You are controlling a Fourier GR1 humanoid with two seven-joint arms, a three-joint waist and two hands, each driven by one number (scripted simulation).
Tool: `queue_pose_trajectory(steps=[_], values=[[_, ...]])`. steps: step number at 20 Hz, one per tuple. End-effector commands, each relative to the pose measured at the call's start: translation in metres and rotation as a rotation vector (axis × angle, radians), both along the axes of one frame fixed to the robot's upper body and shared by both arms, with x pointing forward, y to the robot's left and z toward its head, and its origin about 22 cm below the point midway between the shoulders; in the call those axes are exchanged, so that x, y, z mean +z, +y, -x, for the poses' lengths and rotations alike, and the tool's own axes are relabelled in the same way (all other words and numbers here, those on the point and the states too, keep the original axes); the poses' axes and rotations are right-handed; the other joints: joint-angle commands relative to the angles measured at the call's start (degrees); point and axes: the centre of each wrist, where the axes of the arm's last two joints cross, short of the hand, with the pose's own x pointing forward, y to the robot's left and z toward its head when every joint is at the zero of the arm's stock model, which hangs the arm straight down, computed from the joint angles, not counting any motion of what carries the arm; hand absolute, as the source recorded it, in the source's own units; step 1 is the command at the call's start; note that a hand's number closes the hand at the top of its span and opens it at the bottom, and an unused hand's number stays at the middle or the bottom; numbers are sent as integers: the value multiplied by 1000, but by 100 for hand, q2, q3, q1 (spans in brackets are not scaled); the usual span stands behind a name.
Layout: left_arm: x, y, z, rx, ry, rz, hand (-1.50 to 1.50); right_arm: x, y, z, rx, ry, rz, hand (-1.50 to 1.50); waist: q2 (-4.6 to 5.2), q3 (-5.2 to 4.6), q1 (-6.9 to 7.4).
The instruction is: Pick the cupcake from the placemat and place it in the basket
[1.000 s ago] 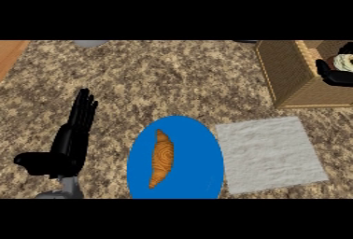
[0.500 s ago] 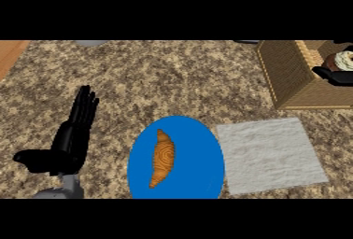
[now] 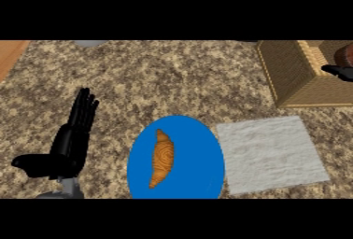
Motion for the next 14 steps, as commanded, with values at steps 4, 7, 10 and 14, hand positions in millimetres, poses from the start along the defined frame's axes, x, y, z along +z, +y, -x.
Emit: queue_pose_trajectory(steps=[4, 7, 10, 14], values=[[4, 12, 2, 27, -4, -14, 0, 13, -25, 8, -116, -41, -15, -150, 53, 112, -104], [8, 6, -7, 17, 7, 0, 0, 21, -62, 32, -189, -60, -30, -150, 69, 115, -112], [16, 0, -8, 4, 20, 4, 0, 52, -85, 43, -253, -109, -139, -150, 70, 119, -98], [-1, 0, 3, 6, 13, 8, 0, 49, -106, 63, -246, -148, -235, -150, 69, 119, -86]])
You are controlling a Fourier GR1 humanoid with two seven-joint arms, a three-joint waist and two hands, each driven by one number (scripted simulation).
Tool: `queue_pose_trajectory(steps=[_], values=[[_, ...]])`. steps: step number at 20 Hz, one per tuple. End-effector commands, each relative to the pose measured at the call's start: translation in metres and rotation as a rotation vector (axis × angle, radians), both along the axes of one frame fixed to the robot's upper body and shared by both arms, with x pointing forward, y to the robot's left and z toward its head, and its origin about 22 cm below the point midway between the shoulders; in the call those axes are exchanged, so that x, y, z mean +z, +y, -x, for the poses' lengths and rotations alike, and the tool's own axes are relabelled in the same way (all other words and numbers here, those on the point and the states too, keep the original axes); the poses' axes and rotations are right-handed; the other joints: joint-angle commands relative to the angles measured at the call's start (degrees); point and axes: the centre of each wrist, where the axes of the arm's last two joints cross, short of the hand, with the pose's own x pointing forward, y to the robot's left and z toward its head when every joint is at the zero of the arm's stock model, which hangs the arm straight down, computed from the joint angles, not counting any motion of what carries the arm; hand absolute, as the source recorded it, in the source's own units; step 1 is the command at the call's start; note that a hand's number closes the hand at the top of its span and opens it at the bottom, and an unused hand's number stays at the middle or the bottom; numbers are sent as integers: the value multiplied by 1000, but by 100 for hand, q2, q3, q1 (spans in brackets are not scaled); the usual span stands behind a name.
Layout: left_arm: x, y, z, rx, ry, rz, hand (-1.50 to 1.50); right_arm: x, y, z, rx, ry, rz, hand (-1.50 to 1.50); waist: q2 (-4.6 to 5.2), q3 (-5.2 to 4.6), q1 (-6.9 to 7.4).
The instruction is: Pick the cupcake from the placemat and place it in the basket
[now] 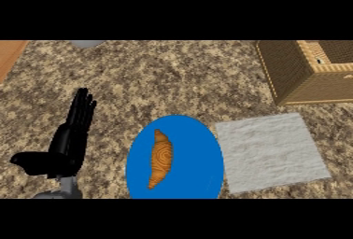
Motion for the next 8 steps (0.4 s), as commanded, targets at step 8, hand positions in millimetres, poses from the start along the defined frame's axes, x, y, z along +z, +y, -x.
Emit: queue_pose_trajectory(steps=[8], values=[[0, -5, 16, -4, -14, 5, 0, 37, -81, 87, 130, -71, -123, -150, -1, 16, 8]])
